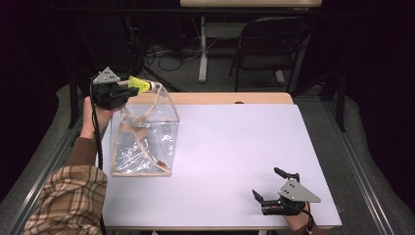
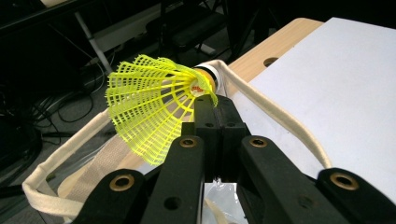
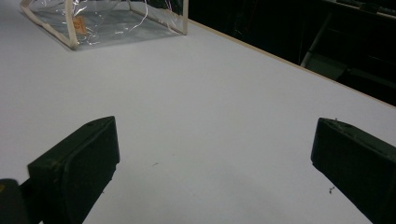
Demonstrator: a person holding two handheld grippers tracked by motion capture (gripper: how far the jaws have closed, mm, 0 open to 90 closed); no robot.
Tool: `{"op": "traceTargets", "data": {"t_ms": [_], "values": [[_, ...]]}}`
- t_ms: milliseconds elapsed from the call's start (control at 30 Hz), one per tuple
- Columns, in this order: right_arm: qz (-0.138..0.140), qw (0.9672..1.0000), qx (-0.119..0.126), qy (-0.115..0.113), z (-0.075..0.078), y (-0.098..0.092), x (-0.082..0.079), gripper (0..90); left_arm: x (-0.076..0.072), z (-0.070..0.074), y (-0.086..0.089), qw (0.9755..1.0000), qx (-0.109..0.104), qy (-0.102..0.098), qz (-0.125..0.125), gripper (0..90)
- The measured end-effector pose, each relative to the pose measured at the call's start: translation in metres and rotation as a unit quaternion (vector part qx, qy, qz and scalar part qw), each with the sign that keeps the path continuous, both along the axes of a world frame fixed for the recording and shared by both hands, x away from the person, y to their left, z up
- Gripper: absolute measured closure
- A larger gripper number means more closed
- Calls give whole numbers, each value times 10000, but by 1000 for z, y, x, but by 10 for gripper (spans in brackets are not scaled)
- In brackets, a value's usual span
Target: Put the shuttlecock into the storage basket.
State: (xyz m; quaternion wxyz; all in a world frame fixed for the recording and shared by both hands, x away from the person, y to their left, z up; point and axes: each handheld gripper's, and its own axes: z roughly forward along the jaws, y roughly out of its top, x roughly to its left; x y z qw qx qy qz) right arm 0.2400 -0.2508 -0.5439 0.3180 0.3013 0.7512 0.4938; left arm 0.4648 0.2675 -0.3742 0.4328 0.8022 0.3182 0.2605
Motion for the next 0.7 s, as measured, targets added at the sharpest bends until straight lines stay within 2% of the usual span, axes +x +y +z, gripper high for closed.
{"op": "traceTargets", "data": {"t_ms": [700], "values": [[-2, 10000, -11, 5, 0, 0, 0, 6, 3, -10, -1, 9999, 83, 111, 42, 899]]}}
